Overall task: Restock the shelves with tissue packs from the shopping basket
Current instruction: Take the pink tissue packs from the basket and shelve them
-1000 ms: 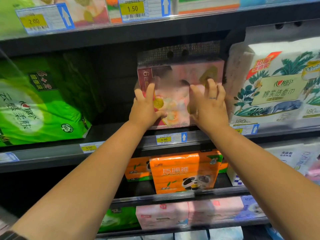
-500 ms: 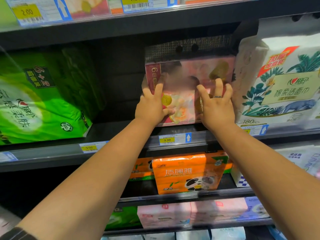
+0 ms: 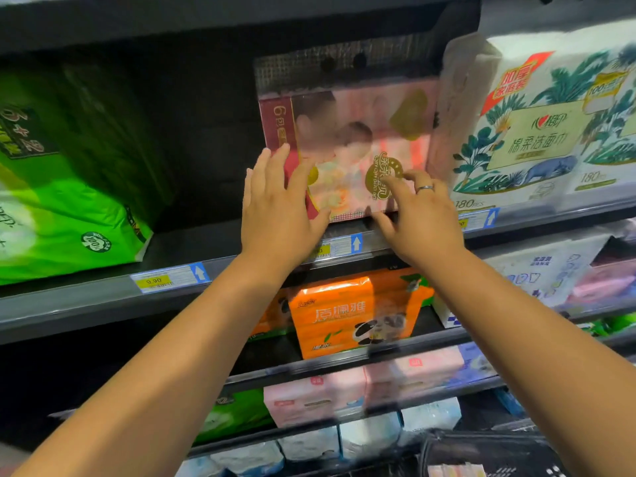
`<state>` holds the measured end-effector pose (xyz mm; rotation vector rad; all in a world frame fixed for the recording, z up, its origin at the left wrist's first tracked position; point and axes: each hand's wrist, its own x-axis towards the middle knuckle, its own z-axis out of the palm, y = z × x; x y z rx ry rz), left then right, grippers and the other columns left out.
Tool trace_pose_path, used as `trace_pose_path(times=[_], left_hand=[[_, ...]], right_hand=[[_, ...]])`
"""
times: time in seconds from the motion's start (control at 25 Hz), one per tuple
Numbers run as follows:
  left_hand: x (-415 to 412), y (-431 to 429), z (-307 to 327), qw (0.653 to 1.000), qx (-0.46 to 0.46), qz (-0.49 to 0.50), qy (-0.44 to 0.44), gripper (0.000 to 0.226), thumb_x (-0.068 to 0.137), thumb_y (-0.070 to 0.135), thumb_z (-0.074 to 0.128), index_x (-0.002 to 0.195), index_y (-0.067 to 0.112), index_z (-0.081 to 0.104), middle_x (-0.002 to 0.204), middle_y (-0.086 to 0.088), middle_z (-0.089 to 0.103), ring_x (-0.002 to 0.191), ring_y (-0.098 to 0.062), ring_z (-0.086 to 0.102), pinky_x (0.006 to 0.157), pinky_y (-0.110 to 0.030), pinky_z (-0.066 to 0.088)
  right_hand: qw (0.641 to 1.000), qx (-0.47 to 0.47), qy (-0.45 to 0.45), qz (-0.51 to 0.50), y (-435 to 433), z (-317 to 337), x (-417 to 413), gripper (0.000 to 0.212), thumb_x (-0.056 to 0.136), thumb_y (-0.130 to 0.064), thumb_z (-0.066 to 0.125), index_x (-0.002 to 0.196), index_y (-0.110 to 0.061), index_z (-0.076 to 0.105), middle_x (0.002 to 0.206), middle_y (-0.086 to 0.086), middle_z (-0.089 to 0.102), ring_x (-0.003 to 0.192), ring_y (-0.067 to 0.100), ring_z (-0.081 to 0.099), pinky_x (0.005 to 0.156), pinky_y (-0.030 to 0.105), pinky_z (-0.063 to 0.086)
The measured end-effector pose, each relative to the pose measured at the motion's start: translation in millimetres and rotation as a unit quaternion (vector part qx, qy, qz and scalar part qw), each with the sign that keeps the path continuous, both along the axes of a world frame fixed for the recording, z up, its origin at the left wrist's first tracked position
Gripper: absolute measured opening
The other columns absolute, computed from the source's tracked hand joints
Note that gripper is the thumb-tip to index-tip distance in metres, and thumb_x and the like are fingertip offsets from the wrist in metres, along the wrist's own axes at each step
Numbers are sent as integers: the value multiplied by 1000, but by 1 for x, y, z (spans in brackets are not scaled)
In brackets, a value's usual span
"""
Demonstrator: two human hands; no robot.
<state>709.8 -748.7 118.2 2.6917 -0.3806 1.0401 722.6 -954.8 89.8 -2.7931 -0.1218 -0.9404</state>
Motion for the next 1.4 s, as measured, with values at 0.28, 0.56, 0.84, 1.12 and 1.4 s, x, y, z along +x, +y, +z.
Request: trace_pose_path(times=[0.28, 0.56, 0.84, 1.12, 1.4], left_hand=[[-41, -19, -44, 986, 65, -146, 46, 67, 80, 44, 66, 139, 20, 47, 147, -12, 41, 136, -32, 36, 115, -52, 24], [-85, -49, -127, 947, 107, -278, 122, 76, 70, 42, 76, 137, 20, 47, 142, -11, 47, 126, -32, 48, 105, -46, 39], [-106, -110, -217, 888, 168, -377, 202, 75, 72, 43, 72, 134, 10, 46, 134, -20, 52, 120, -39, 52, 100, -48, 42], [-118, -205, -288, 834, 222, -394, 317, 77, 74, 42, 74, 140, 16, 44, 142, -14, 46, 131, -33, 43, 110, -47, 32], [-112, -278, -376, 767, 289, -428, 380, 77, 71, 37, 76, 137, 12, 47, 139, -17, 48, 128, -36, 45, 108, -48, 35]], right_hand=[[999, -13, 11, -50, -13, -36, -77, 58, 78, -46, 60, 130, -21, 56, 134, 18, 50, 118, 43, 45, 95, 53, 41], [981, -22, 144, -127, -36, -131, -183, 62, 80, -53, 46, 130, -18, 56, 127, 21, 55, 110, 44, 51, 92, 53, 46], [944, 28, 257, -204, -69, -210, -253, 64, 73, -49, 58, 129, -19, 56, 124, 19, 55, 106, 42, 53, 89, 54, 47], [889, 101, 358, -266, -139, -283, -296, 71, 68, -42, 80, 130, -14, 58, 122, 21, 58, 104, 44, 56, 85, 52, 49], [831, 156, 445, -296, -201, -364, -303, 71, 76, -46, 73, 137, -17, 50, 131, 24, 53, 116, 46, 50, 93, 54, 45]])
